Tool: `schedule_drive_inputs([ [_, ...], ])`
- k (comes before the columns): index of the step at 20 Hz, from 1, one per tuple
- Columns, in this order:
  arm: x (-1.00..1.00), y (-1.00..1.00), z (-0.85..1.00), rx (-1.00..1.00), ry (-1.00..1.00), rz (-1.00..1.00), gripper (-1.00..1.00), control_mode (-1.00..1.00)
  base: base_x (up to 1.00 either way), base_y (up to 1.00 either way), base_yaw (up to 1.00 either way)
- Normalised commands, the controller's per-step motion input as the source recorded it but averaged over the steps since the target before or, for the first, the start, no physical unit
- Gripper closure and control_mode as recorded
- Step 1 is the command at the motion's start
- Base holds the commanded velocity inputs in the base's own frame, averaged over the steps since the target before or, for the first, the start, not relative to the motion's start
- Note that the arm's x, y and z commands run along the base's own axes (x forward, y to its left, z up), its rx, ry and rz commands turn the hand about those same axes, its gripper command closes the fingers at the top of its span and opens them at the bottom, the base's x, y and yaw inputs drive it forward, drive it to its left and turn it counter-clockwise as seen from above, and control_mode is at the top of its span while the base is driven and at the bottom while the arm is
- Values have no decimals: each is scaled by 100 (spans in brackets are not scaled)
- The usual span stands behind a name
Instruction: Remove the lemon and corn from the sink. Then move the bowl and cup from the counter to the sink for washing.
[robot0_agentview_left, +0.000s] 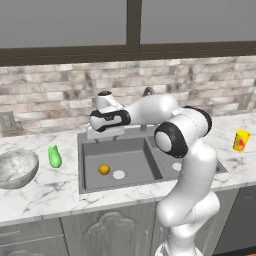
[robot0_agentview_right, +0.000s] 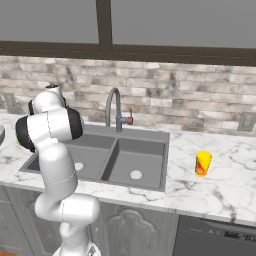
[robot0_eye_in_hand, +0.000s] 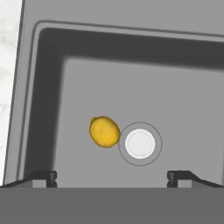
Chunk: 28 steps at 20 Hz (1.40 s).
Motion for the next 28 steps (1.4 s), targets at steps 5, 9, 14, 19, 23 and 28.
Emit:
schedule_drive_inputs([
  [5,0,0,-11,0,8,0,-100,-100,0,0,0],
  [9,0,0,-15,0,7,0,-100,-100,0,0,0],
  [14,3,0,-19,0,2,0,-100,-100,0,0,0],
  [19,10,0,-16,0,0,0,-100,-100,0,0,0],
  [23,10,2,-14,0,1,0,-100,-100,0,0,0],
  [28,6,7,-16,2,7,0,-100,-100,0,0,0],
])
